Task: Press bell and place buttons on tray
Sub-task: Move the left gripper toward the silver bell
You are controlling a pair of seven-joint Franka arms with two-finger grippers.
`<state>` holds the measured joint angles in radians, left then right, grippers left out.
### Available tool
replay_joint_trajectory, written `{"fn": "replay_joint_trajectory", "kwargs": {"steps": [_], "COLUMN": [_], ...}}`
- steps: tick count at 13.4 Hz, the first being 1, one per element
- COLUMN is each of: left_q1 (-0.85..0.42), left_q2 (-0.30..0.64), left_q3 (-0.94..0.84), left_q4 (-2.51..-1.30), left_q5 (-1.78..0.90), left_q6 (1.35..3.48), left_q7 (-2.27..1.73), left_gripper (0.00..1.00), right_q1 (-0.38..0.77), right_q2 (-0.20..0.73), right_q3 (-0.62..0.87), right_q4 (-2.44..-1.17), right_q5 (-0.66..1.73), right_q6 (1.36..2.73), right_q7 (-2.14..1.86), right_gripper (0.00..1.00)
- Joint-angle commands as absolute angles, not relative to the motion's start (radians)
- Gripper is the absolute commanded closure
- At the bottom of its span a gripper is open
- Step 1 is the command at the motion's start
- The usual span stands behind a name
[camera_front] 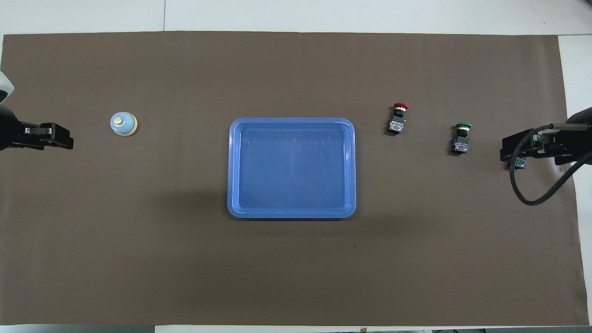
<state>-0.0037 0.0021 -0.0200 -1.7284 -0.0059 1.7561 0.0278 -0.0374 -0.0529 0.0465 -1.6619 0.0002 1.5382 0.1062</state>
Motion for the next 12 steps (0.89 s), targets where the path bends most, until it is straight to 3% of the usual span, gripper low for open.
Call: {"fn": "replay_joint_trajectory", "kwargs": {"steps": [1,4,7,12], "left_q1": [0.008,0.017,0.041,0.038], "left_q2": [0.122,0.271,0.36,0.391], "left_q3": [-0.015,-0.011,-0.011,-0.012], "left_q4": [-1.686,-1.612,-1.603,-1.669], "left_q5": [-0.014,-0.005,-0.002,0.009], "left_q6": [1.842,1.913,2.014,2.137], "left_q7": [0.037,0.037,0.037,0.034], "left_gripper": [1.0,1.0,1.0,1.0], "right_q1": [-0.058,-0.058,-0.058,-0.058], "right_q2": [-0.071,-0.071,-0.071,-0.071], "right_q3": [0.057,0.057,0.057,0.057], "right_q4": [-1.681,-1.681,-1.681,-1.681], "right_q5": [0.008,0.008,0.008,0.008], "right_q6": [1.536,1.536,1.536,1.536], "right_q7": [0.081,0.081,0.081,0.081], "right_gripper": [0.0,0.0,0.0,0.0]}}
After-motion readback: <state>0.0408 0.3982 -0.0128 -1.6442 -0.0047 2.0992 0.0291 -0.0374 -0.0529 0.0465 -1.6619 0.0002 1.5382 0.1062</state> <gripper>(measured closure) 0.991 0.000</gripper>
